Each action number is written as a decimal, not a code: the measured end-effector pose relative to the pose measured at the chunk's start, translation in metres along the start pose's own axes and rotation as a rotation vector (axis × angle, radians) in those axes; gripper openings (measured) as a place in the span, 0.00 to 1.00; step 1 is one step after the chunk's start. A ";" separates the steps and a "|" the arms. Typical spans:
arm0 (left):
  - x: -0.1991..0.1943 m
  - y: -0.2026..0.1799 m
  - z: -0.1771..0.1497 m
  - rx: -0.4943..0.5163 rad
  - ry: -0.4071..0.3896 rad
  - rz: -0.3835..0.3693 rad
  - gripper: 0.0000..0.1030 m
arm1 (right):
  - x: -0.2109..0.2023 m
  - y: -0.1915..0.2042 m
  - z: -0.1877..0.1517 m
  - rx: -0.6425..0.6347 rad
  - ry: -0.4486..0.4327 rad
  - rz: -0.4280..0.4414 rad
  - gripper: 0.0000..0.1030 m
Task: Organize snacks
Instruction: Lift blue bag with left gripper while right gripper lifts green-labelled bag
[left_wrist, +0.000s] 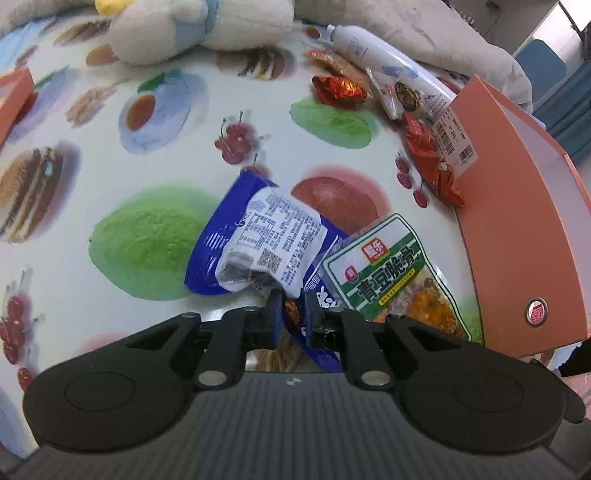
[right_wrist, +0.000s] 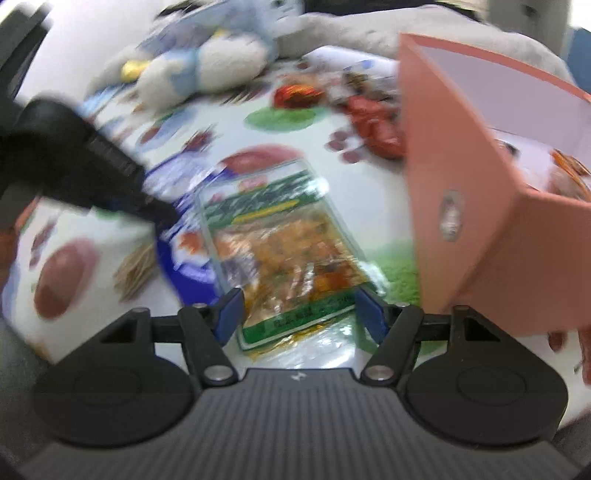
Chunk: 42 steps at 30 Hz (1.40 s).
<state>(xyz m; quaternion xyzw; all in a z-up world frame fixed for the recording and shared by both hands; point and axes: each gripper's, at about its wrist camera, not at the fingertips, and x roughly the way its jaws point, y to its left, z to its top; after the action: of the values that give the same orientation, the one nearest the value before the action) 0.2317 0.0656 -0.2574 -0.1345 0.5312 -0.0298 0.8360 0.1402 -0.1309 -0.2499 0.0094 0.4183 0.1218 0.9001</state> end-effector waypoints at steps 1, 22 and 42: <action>-0.001 -0.001 0.000 -0.006 0.005 0.014 0.21 | -0.003 -0.001 -0.002 0.014 -0.025 0.003 0.66; 0.020 -0.023 0.032 0.373 -0.018 0.110 0.91 | 0.015 0.014 0.004 -0.020 -0.030 -0.066 0.81; 0.026 -0.003 0.005 0.282 -0.013 0.047 0.88 | 0.019 0.011 0.004 -0.088 0.030 -0.031 0.69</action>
<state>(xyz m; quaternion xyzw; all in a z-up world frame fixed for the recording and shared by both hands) 0.2479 0.0591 -0.2771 -0.0036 0.5195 -0.0839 0.8503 0.1525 -0.1158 -0.2602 -0.0387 0.4258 0.1262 0.8951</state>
